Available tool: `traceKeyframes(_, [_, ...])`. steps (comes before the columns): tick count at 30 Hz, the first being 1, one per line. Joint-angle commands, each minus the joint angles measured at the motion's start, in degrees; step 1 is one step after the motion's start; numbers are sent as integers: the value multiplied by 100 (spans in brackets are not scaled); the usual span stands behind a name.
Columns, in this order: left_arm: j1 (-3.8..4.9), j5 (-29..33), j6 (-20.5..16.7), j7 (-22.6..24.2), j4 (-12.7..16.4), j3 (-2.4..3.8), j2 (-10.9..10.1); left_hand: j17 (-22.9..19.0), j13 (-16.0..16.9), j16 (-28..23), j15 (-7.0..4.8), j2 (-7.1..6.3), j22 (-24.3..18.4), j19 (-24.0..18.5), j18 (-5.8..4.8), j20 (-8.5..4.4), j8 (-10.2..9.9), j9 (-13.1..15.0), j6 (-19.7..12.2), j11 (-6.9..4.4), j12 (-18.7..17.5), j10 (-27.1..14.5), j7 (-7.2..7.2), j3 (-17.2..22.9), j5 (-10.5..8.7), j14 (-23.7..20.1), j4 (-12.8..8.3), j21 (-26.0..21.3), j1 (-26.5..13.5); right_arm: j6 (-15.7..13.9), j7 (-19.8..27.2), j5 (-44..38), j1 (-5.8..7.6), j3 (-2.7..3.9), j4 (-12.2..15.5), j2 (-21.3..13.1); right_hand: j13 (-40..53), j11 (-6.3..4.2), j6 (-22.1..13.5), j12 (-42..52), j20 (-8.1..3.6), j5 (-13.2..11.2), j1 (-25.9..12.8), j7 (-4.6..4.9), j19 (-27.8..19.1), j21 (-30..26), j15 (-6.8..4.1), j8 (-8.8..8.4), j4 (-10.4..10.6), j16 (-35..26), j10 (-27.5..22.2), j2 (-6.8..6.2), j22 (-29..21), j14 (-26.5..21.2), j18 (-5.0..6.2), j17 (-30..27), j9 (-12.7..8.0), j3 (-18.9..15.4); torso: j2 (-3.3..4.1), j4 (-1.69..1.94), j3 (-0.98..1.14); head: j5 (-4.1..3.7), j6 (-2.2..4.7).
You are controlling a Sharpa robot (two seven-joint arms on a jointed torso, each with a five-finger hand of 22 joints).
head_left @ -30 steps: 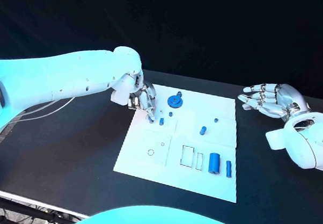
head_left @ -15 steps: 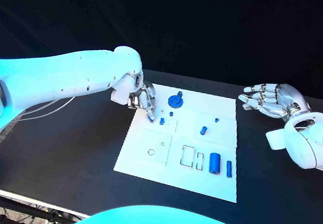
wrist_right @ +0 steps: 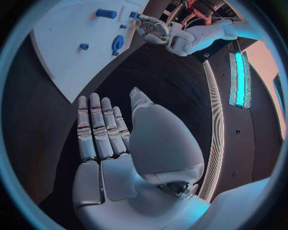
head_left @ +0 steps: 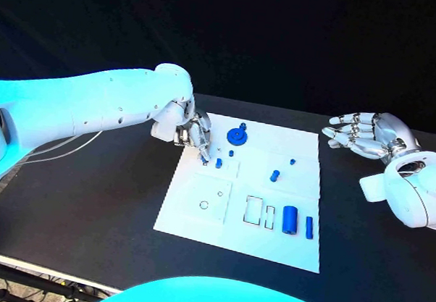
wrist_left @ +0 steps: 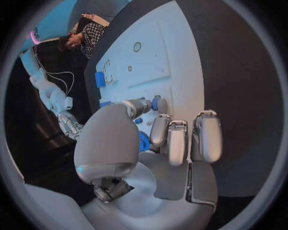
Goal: Assemble the parts on the task board
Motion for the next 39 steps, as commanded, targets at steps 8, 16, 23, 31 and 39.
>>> traceKeyframes(8, [-8,-65,92,109,32,0,25,1510,-5,38,-28,44,5,31,44,8,10,5,0,0,12,41,-27,1292,39,597,-1311,26,-14,88,33,-26,-3,1,2,1,-5,9,-14,24,-2,-20,-18,476,-37,-1,13,39,-11,-34,-39,45,-5,44,73,-5,-5,-15,-1,-4,5,-1,-11])
traceKeyframes(16, [-9,-99,100,116,35,-1,25,1510,-4,38,-28,42,5,30,44,7,3,5,8,-1,12,43,-28,1298,42,597,-1317,26,-22,89,38,-26,-3,1,-1,4,-5,9,-14,24,-2,-20,-18,476,-37,-1,13,39,-11,-34,-39,45,-5,44,73,-5,-5,-15,-1,-3,3,0,-7])
traceKeyframes(23, [-9,-119,111,113,20,-1,17,1510,-4,38,-28,42,5,30,44,7,3,5,8,-1,12,43,-28,1298,42,597,-1317,26,-22,88,39,-26,-3,1,-4,2,-5,9,-14,24,-2,-20,-18,476,-37,-1,13,39,-11,-34,-39,45,-5,44,73,-5,-5,-15,0,-2,4,-3,-7])
traceKeyframes(31, [-9,-140,86,110,11,-1,7,1510,-4,38,-28,42,5,30,44,7,3,5,8,-1,12,43,-28,1298,42,597,-1317,26,-22,89,38,-26,-4,1,-8,4,-6,11,-18,26,0,-19,-15,477,-38,1,15,42,-13,-44,-45,48,-29,48,73,-17,-11,-15,-1,-1,-1,5,-11])
traceKeyframes(39, [-10,-137,111,120,20,0,-1,1510,-2,38,-30,39,4,29,45,6,-5,5,18,-3,12,45,-31,1304,47,597,-1328,25,-29,88,38,-26,-5,1,-14,3,-6,11,-19,26,1,-19,-14,478,-38,1,15,42,-14,-47,-46,48,-34,48,73,-20,-13,-15,1,0,4,2,-17])
